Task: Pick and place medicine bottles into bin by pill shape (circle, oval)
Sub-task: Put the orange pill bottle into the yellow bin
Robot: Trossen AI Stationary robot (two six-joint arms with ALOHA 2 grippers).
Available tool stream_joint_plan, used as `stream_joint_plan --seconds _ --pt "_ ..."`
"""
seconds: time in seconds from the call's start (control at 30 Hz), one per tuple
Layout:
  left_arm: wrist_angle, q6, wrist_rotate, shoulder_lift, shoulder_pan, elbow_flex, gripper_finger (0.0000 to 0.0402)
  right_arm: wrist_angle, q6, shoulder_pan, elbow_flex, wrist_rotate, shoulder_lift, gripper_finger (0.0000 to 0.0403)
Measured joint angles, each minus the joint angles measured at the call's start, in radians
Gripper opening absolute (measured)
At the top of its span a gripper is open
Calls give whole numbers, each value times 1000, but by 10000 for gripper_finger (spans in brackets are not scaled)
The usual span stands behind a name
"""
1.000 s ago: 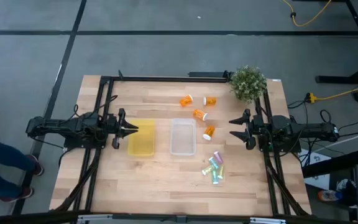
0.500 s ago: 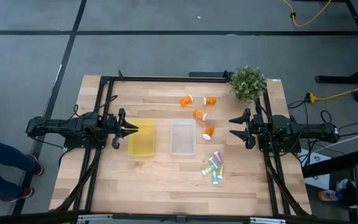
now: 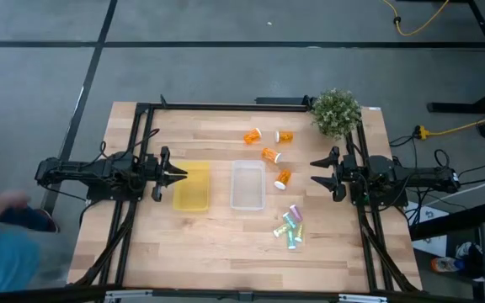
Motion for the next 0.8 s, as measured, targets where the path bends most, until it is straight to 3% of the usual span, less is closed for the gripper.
stream_joint_plan --seconds 0.7,0.8 --pt "0 0 0 0 0 0 51 2 29 0 0 1 0 257" --pt "0 0 0 0 0 0 51 30 31 0 0 50 0 257"
